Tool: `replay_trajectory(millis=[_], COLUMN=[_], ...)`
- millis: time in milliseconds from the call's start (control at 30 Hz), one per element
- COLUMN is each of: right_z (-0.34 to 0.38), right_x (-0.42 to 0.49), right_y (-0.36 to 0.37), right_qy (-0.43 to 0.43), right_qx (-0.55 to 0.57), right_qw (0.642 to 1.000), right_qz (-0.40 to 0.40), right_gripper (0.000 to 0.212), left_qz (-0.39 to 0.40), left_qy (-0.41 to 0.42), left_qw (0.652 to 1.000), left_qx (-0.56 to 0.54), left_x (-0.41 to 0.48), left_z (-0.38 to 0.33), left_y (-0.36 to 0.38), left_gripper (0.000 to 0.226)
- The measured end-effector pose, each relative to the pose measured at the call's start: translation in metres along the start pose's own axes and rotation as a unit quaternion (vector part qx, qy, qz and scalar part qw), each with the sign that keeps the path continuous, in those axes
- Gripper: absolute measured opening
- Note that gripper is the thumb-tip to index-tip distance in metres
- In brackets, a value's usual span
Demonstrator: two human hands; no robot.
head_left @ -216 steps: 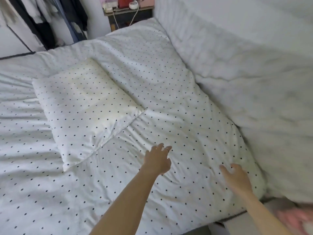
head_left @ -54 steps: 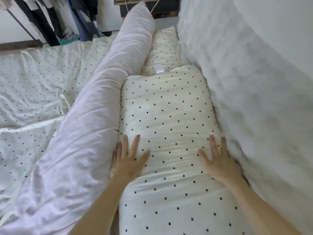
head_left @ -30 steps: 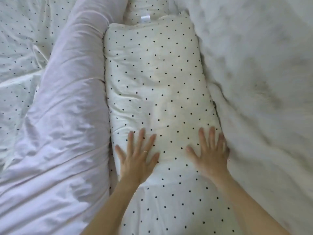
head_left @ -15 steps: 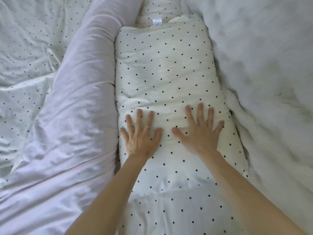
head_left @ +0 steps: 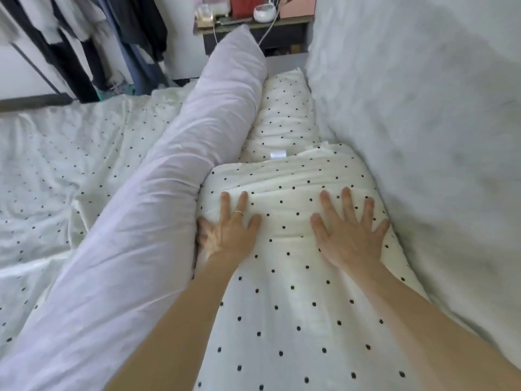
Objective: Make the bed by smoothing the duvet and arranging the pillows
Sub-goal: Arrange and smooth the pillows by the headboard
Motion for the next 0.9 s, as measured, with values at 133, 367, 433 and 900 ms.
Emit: replay_trajectory(millis=[133, 367, 433, 900], right_z=[0.008, 0.01, 0.008, 0.012], right_x=[0.045, 0.115, 0.128, 0.159], right_y=[-0.014, -0.035, -0.039, -0.046], right_qy=[0.011, 0.049, 0.058, 0.084], right_qx=[0.037, 0.093, 0.106, 0.141], right_qw=[0.999, 0.994, 0.993, 0.986], right_qz=[-0.015, -0.017, -0.01, 0.017], right_gripper=[0.058, 0.056, 0.055, 0.054], left_qz=[-0.041, -0.152, -0.217, -0.13], left_qy=[-0.008, -0.036, -0.001, 0.105], left_qw=[0.998, 0.983, 0.975, 0.984], left_qx=[-0.045, -0.093, -0.054, 0.059], left_x=[0.045, 0.107, 0.117, 0.032], left_z=[-0.007, -0.005, -0.016, -0.058], left_y=[-0.018, -0.053, -0.067, -0.01], left_gripper=[0.061, 0.036, 0.031, 0.059])
Point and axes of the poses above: each hand's wrist, its own x-axis towards the middle knuckle, its own y-axis out of the palm, z = x × y, the point moved 4 cm from there along x, towards the middle knuckle, and after that the axes turned 12 degrees about z, right-handed, at the moved point
